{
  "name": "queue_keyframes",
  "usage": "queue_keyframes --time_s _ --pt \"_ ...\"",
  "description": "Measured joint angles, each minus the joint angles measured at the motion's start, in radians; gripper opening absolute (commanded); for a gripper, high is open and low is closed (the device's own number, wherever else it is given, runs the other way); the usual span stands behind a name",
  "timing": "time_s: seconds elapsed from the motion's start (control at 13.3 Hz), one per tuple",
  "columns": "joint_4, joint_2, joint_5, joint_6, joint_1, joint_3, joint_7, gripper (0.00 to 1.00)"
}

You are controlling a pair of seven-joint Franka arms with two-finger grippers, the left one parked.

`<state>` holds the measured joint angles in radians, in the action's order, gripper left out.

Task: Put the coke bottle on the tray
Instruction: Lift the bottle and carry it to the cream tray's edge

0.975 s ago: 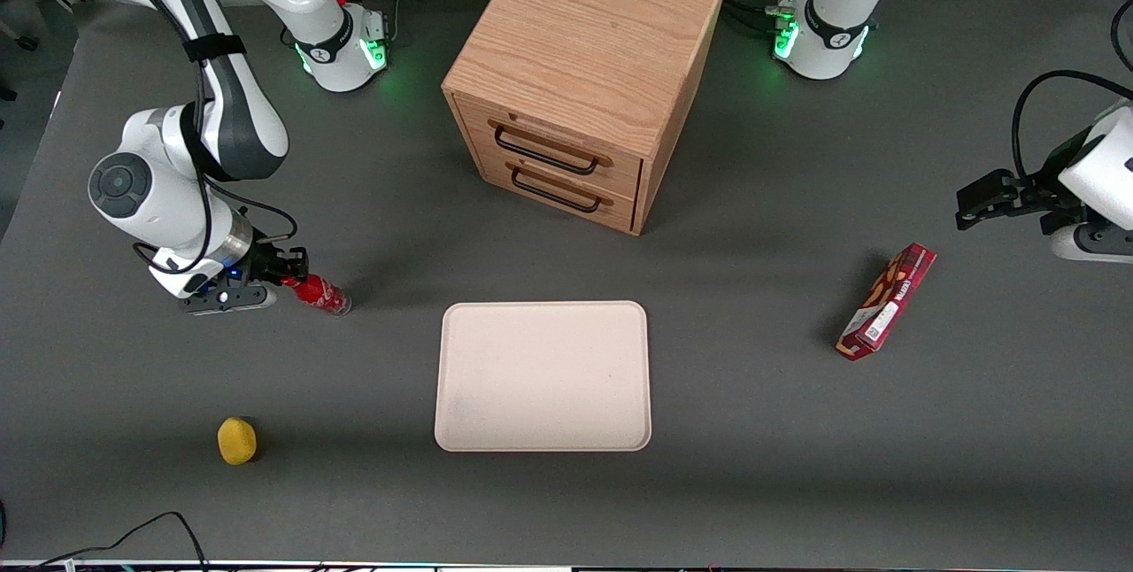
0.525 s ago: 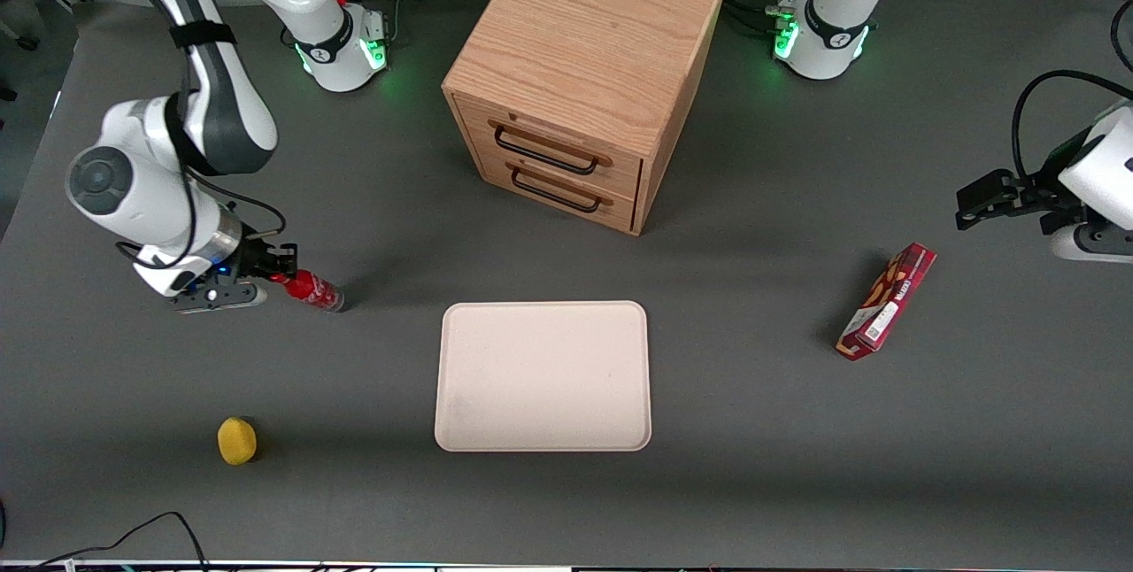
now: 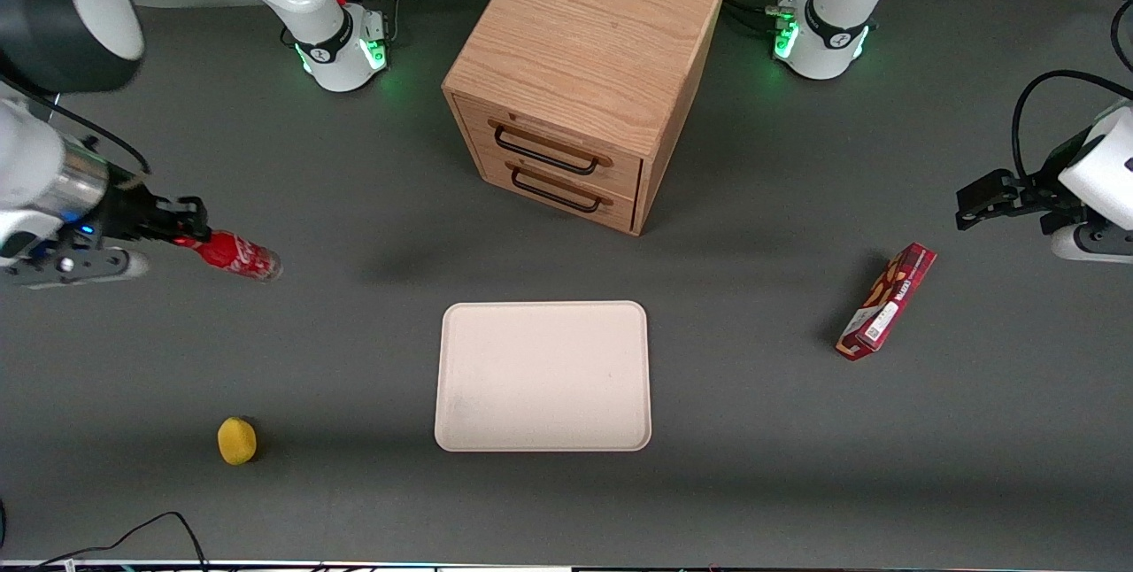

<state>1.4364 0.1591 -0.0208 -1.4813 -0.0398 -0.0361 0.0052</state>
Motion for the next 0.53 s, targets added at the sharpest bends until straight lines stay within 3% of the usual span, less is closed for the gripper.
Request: queue_keyframes --time_s 0.22,0.53 --pt "-0.174 0.121 0.000 0.070 -0.030 -0.001 0.070 0.00" --pt "-0.353 0.337 0.000 0.037 -0.184 0.000 0.297 0.00"
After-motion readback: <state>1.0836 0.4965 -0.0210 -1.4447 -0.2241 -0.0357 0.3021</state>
